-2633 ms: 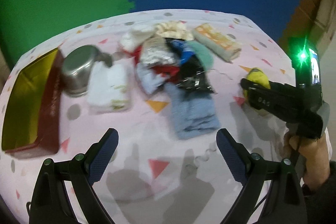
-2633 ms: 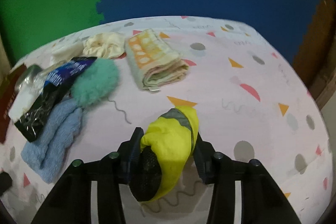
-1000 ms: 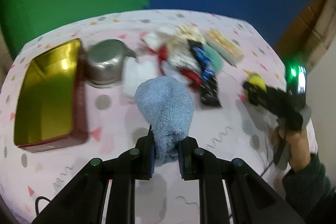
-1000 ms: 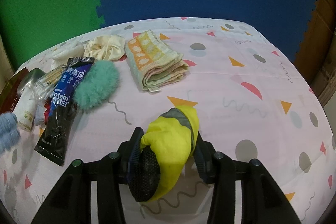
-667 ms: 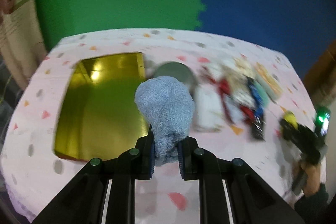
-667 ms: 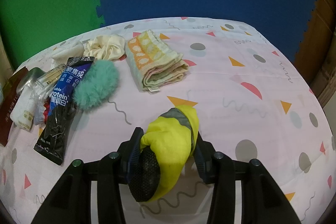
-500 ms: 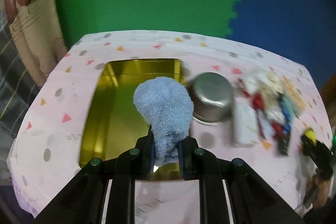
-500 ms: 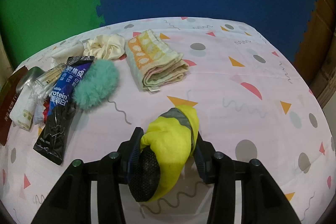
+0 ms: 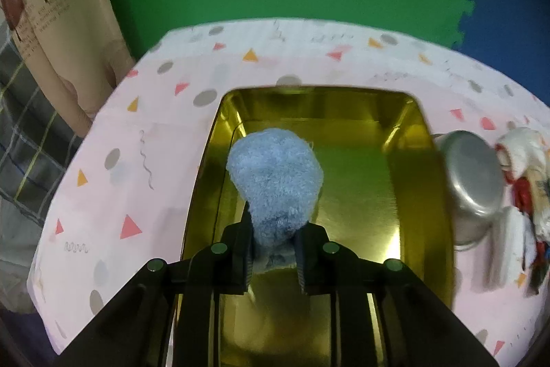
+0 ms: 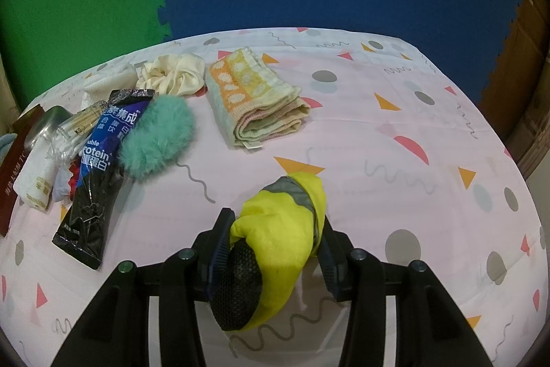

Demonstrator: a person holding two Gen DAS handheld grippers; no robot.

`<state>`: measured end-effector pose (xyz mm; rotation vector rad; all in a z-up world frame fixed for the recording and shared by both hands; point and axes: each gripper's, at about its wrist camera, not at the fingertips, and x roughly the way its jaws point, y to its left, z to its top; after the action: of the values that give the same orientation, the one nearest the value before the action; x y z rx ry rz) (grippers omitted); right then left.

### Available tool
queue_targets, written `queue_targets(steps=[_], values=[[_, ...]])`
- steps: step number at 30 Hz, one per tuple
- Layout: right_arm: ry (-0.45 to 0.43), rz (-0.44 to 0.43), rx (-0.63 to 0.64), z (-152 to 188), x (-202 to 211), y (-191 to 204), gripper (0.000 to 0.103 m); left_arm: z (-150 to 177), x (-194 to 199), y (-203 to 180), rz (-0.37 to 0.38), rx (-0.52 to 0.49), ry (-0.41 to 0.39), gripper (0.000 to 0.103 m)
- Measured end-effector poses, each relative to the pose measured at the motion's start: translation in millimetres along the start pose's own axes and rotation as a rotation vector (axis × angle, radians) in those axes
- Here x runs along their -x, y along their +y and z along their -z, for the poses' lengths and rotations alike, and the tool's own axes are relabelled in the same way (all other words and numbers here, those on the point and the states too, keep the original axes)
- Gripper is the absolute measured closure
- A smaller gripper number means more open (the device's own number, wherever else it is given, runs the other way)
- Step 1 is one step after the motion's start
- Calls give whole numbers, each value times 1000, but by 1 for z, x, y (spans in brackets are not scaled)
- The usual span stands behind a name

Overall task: Organize soft objects
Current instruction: 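Carry the blue sock into the gold tin box and open the left tool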

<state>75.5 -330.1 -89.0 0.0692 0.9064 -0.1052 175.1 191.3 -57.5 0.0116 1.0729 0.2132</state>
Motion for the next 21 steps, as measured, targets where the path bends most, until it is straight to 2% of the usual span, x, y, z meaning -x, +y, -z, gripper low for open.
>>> queue_targets(steps=[7,9,11,13,21], values=[[2,9,12,0,0,1,55,-6,-13,6,-1,25,13,78],[2,11,14,0,0,1,55,-6,-12,4,-4,15,10,71],[2,12,16,0,0,2,55,-7,-12,3,-14,13,2,51],[2,13,18,0,-1,2,55,-6,-7,0,-19,11,-14,44],[2,13,18,0,-1,2,55,10,29,-10,-49,33,-81,42]])
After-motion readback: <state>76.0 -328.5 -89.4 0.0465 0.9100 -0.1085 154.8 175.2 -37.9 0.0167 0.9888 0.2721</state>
